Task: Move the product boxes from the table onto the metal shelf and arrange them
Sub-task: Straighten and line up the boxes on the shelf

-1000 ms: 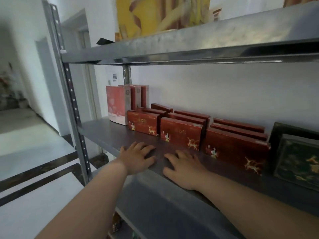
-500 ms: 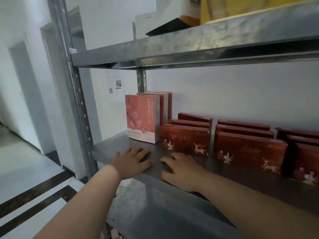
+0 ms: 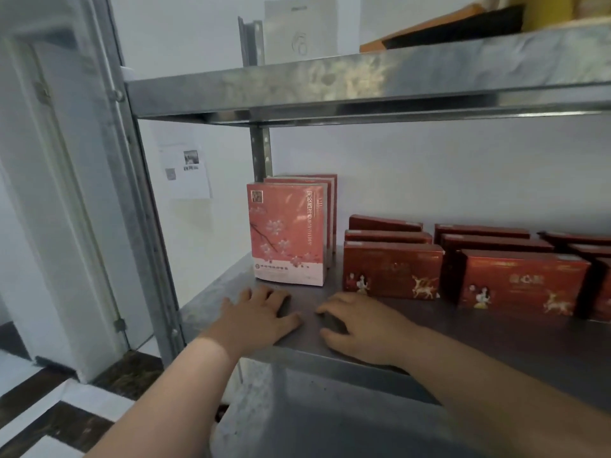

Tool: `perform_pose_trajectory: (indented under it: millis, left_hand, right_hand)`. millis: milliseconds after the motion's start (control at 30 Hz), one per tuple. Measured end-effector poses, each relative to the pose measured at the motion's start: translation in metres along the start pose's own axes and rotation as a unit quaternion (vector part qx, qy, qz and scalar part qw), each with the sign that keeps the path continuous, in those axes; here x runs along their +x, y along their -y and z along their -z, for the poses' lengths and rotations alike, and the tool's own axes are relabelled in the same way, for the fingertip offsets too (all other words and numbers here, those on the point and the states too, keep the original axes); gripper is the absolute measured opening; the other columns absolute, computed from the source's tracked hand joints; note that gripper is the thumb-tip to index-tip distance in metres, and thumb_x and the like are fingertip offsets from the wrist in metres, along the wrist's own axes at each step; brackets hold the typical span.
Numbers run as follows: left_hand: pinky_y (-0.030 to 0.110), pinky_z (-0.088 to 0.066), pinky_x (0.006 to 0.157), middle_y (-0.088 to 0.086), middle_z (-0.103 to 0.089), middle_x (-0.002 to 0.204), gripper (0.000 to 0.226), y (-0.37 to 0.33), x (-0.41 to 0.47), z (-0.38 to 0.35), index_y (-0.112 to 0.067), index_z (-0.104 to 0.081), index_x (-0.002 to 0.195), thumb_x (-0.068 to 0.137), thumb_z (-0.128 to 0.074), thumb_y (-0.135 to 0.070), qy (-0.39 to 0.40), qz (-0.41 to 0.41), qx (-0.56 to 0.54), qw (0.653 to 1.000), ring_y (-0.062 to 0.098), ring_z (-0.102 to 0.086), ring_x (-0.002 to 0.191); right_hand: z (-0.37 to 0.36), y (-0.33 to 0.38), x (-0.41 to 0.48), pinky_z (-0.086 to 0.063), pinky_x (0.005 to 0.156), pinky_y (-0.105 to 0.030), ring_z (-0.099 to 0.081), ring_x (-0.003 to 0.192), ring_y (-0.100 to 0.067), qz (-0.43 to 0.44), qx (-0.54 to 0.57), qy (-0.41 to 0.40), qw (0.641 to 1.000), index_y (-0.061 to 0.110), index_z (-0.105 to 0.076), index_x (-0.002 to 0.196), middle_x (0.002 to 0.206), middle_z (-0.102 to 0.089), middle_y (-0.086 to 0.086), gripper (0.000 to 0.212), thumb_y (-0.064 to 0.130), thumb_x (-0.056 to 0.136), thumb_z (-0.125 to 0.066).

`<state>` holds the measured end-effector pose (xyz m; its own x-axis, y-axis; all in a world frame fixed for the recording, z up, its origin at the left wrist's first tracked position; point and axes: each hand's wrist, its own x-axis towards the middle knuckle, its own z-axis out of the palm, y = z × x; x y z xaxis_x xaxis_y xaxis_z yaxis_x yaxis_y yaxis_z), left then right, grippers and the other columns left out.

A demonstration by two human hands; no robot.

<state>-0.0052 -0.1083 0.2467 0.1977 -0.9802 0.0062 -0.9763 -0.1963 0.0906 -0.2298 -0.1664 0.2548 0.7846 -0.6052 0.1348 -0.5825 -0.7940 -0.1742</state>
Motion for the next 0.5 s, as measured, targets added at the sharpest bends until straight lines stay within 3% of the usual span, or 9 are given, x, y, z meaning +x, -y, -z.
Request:
perform_pose_trajectory:
  millis: [67, 133, 200, 267, 333, 500]
  left_hand:
    - [0.044, -0.04, 0.104, -0.002, -0.043, 0.14, 0.061, 0.005, 0.003, 0.008, -0.033, -0.044, 0.135, 0.085, -0.042, -0.068, -0.055, -0.022, -0.03, 0.998, 0.027, -0.048, 0.125]
    - [0.036, -0.049, 0.091, -0.002, -0.055, 0.122, 0.051, 0.009, 0.01, 0.025, -0.025, -0.056, 0.124, 0.082, -0.051, -0.055, -0.164, -0.045, -0.08, 0.982, 0.022, -0.059, 0.11]
    - [0.035, -0.051, 0.083, -0.001, -0.058, 0.102, 0.037, 0.012, 0.018, 0.048, -0.021, -0.062, 0.112, 0.083, -0.055, -0.043, -0.295, -0.086, -0.135, 0.942, 0.021, -0.061, 0.096]
    - [0.038, -0.051, 0.081, -0.002, -0.056, 0.092, 0.038, 0.012, 0.027, 0.075, -0.018, -0.063, 0.108, 0.08, -0.052, -0.041, -0.39, -0.132, -0.156, 0.898, 0.023, -0.059, 0.088]
    - [0.039, -0.049, 0.086, -0.002, -0.053, 0.097, 0.047, 0.008, 0.037, 0.1, -0.017, -0.061, 0.114, 0.08, -0.049, -0.045, -0.413, -0.139, -0.159, 0.886, 0.024, -0.056, 0.095]
    - [0.04, -0.043, 0.098, 0.002, -0.056, 0.127, 0.074, -0.003, 0.066, 0.141, -0.025, -0.054, 0.132, 0.077, -0.034, -0.071, -0.358, -0.099, -0.106, 0.922, 0.025, -0.05, 0.119]
  right_hand:
    - [0.012, 0.005, 0.0, -0.047, 0.099, -0.031, -0.051, 0.119, -0.009, 0.03, -0.016, -0.023, 0.999, 0.034, -0.055, 0.137, 0.134, -0.055, 0.009, 0.046, 0.054, 0.095, -0.052]
    - [0.034, 0.009, 0.006, -0.05, 0.094, -0.03, -0.053, 0.112, -0.007, 0.062, -0.033, -0.074, 0.995, 0.032, -0.061, 0.13, 0.126, -0.059, 0.01, 0.038, 0.047, 0.095, -0.055]
    - [0.062, 0.007, 0.02, -0.052, 0.086, -0.029, -0.056, 0.102, -0.006, 0.072, -0.029, -0.142, 0.987, 0.029, -0.066, 0.12, 0.115, -0.063, 0.011, 0.029, 0.04, 0.095, -0.057]
    - [0.092, -0.004, 0.039, -0.051, 0.082, -0.027, -0.057, 0.097, -0.005, 0.069, -0.008, -0.214, 0.974, 0.027, -0.068, 0.115, 0.11, -0.064, 0.011, 0.024, 0.033, 0.095, -0.057]
    - [0.117, -0.022, 0.061, -0.047, 0.082, -0.026, -0.056, 0.098, -0.006, 0.055, 0.026, -0.263, 0.963, 0.026, -0.066, 0.114, 0.11, -0.062, 0.01, 0.022, 0.03, 0.095, -0.056]
    - [0.158, -0.075, 0.129, -0.044, 0.094, -0.027, -0.057, 0.114, -0.012, -0.007, 0.075, -0.28, 0.957, 0.023, -0.064, 0.124, 0.121, -0.062, 0.006, 0.027, 0.023, 0.099, -0.053]
